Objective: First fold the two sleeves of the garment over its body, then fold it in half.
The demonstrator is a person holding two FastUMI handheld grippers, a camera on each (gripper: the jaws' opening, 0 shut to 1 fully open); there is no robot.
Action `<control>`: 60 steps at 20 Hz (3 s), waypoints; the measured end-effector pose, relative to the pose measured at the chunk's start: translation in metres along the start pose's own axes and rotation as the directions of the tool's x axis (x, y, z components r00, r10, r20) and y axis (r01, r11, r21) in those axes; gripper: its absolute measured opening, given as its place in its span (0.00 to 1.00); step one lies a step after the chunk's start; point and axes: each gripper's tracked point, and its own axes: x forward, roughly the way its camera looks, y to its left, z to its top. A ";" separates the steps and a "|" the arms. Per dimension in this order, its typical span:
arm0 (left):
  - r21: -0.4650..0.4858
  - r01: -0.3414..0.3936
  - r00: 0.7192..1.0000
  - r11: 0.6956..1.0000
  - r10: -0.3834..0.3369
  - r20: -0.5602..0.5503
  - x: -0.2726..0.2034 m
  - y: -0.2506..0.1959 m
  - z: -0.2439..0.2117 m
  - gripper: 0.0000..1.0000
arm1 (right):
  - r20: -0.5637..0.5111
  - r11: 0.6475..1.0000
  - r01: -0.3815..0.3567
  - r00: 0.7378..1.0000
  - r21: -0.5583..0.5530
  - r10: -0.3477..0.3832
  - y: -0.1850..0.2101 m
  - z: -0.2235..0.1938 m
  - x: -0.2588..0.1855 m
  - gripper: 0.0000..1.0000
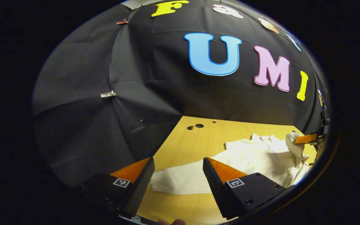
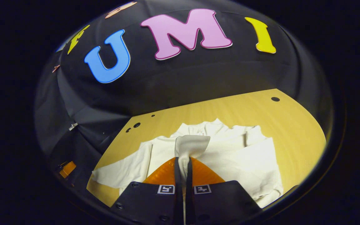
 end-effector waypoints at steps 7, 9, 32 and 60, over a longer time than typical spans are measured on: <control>0.006 -0.057 0.995 0.998 0.058 -0.087 0.010 0.033 -0.048 0.95 | -0.148 0.998 -0.037 0.989 -0.052 0.029 0.037 -0.063 0.042 0.07; 0.012 -0.057 0.991 0.998 0.058 -0.121 0.018 0.036 -0.062 0.95 | -0.193 0.997 -0.032 0.981 -0.070 0.018 0.038 -0.079 0.049 0.07; -0.019 -0.130 0.913 0.991 0.113 -0.393 0.064 0.042 -0.131 0.95 | -0.175 0.999 -0.037 0.984 0.010 0.038 0.003 -0.050 -0.038 0.75; -0.037 0.073 0.931 0.997 -0.081 -0.355 0.061 -0.044 -0.068 0.07 | -0.187 0.989 0.027 0.982 0.148 0.002 -0.125 -0.052 -0.151 0.75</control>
